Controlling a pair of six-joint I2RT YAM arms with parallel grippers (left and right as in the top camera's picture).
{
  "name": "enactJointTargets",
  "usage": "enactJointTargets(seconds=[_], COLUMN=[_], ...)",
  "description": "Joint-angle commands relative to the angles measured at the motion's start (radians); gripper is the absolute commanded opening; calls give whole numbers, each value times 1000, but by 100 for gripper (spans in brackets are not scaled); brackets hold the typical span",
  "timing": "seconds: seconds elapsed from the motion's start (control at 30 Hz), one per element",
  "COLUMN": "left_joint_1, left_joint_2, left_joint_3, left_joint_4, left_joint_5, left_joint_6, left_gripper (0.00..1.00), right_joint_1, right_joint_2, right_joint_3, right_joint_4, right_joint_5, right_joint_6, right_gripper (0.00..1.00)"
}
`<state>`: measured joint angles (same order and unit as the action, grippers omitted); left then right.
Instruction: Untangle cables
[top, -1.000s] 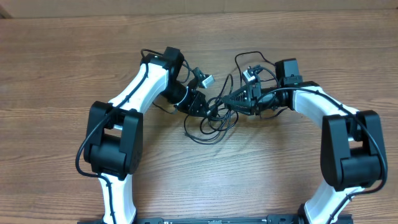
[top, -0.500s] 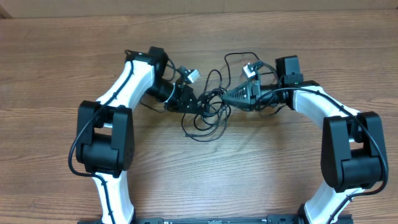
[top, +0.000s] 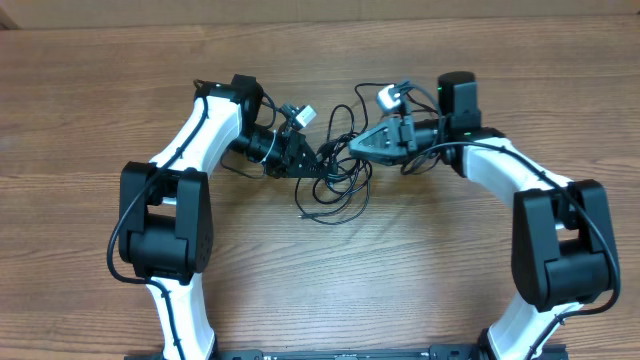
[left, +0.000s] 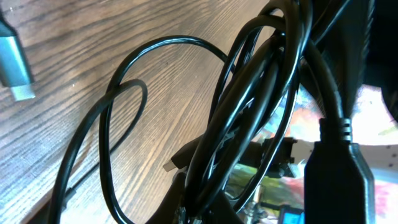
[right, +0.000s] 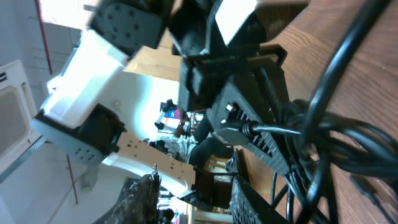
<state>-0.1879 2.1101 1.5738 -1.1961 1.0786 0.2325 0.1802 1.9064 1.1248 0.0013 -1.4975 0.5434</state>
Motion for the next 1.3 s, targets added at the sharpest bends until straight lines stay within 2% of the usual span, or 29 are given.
enactJointTargets(seconds=[0.0,0.23,0.47,0.77,0.83,1.17,1.27], left_joint_1=[6,25,25,23,22,21,21], left_joint_2=[-1,-1,-1,-1,-1,-1,-1], left_joint_3=[18,18,18,18,18,18,18], left_joint_4=[-4,-5,-23,-46,-48,-64,-60], left_joint_5=[60,179,183,224,227,258,258], left_joint_6=[-93,-74,-1,86,99,195,195], left_gripper=[4,4,4,4,4,4,4], right_joint_1=[25,43,47,76,89,108,113], right_joint_2=[-32,-32,-32,-32,-32,-32,-32], right_joint_3=[15,13,13,13,13,13,13], right_joint_4=[-23,-103,-114,-166,-165,-172,-172], right_joint_5=[103,283,312,380,385,435,436], right_joint_6=[18,-8,-127,-133,-133,37,37], right_gripper=[36,36,37,37,42,42,36])
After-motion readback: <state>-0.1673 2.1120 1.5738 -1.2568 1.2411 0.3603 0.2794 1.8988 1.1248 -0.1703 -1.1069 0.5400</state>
